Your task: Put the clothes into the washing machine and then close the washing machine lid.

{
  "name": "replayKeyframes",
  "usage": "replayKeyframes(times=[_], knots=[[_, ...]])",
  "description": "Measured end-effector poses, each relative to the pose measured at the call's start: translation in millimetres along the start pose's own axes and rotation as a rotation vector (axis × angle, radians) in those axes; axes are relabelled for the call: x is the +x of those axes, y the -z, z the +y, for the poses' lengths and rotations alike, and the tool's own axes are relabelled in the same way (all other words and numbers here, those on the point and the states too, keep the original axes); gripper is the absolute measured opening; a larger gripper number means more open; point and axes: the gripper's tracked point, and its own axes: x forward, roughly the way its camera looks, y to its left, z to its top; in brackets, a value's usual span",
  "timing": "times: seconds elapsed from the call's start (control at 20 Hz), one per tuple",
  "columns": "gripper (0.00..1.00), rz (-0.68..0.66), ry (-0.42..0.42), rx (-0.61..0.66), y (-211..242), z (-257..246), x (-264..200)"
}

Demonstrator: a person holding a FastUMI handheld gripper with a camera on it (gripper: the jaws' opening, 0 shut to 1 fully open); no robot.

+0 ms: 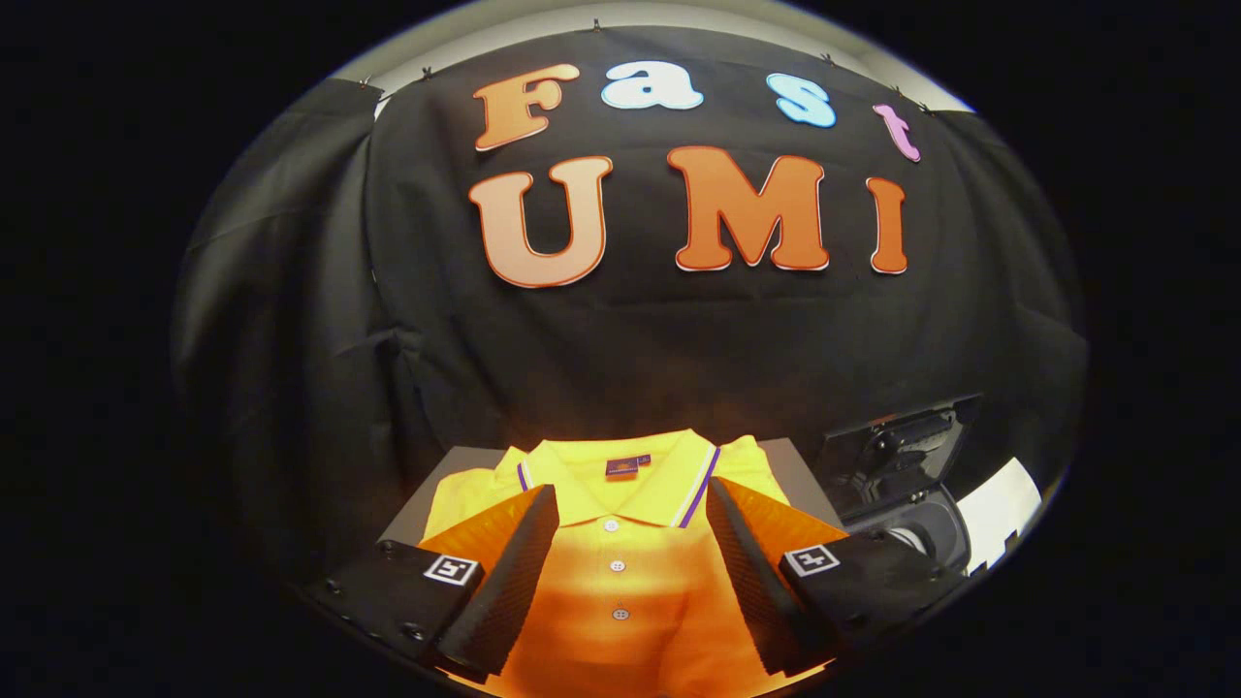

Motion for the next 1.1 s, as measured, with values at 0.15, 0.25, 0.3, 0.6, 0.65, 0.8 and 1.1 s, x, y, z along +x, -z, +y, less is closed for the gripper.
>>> replayKeyframes(times=[0.15,0.25,0.3,0.6,0.65,0.8,1.1], knots=[[0.99,0.097,0.007,-0.012,26.1,3.6,15.1],[0.99,0.155,0.008,-0.006,43.8,5.5,21.7],[0.99,0.178,0.011,-0.002,50.5,6.2,23.9],[0.97,0.282,0.043,-0.043,62.6,4.6,30.7],[0.97,0.307,0.046,-0.059,65.5,3.5,29.9],[0.99,0.303,0.052,-0.050,61.9,6.0,30.3],[0.77,0.364,0.029,-0.025,62.0,11.5,29.6]])
